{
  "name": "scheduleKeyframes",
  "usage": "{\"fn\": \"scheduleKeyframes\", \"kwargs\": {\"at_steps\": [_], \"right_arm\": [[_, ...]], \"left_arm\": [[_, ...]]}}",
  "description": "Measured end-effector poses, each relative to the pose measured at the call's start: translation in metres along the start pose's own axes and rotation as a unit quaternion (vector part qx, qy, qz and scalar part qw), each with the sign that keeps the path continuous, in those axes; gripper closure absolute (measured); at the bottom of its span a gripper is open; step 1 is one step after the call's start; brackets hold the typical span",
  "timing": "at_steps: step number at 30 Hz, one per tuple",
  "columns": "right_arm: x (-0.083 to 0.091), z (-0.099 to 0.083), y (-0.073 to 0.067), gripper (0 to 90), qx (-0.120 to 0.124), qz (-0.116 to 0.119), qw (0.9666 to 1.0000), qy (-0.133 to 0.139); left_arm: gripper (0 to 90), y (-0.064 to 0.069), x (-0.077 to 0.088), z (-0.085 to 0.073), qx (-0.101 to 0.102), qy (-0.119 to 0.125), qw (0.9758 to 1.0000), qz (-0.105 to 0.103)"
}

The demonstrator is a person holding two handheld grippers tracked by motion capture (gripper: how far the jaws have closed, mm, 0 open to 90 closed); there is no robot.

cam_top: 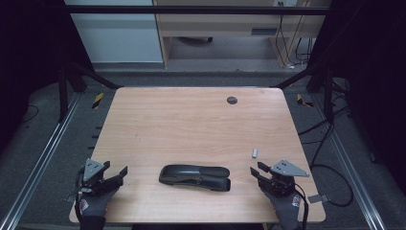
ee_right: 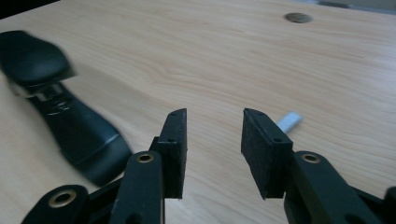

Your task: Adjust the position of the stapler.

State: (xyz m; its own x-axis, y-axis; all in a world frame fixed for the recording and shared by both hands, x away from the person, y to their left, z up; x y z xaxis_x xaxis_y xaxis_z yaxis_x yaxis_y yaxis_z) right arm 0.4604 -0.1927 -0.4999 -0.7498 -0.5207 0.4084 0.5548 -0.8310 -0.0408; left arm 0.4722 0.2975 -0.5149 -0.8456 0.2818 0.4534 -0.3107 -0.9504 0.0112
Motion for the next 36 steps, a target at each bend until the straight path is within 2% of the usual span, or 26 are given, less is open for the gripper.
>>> {"fn": "scheduleKeyframes", "kwargs": {"at_steps": [6,10,14,15,21,27,30,36], "right_arm": [[-0.011,-0.006,-0.027,72.0,0.015,0.061,0.9980,-0.011],[-0.016,-0.011,-0.038,78.2,0.029,0.079,0.9961,-0.026],[-0.019,-0.013,-0.049,82.5,0.025,0.097,0.9945,-0.032],[-0.020,-0.014,-0.053,83.4,0.031,0.101,0.9938,-0.034],[-0.025,-0.020,-0.067,90.0,0.048,0.120,0.9910,-0.038],[-0.027,-0.027,-0.077,90.0,0.049,0.136,0.9881,-0.051],[-0.029,-0.030,-0.082,90.0,0.055,0.141,0.9866,-0.062],[-0.035,-0.037,-0.087,90.0,0.067,0.136,0.9844,-0.089]], "left_arm": [[30.5,0.006,0.000,0.000,-0.013,0.007,0.9999,0.004],[33.2,0.010,0.000,-0.001,-0.021,0.005,0.9998,0.003],[34.4,0.013,0.000,-0.001,-0.022,0.003,0.9998,-0.002],[34.4,0.013,-0.001,-0.001,-0.025,0.001,0.9997,0.000],[34.5,0.016,-0.001,-0.001,-0.025,0.001,0.9997,-0.003],[35.5,0.019,-0.002,-0.001,-0.028,0.002,0.9996,-0.004],[36.4,0.019,-0.002,-0.002,-0.028,0.002,0.9996,-0.004],[39.0,0.020,-0.003,-0.002,-0.027,0.003,0.9996,-0.006]]}}
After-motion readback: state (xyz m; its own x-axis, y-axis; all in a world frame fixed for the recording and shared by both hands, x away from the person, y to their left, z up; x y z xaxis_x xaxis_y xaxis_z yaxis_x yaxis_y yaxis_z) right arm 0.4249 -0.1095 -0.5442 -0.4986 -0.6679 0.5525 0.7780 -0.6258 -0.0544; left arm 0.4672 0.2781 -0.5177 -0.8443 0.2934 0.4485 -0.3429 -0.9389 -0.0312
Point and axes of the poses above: each handheld gripper's, and its own axes: x roughly backward along the jaws, z roughly out of its top, y roughly to its right, the point moved 7 cm from there along -x, roughly forward along the jaws, and after that the axes turned 3 degrees about y, right-handed, at the moved point
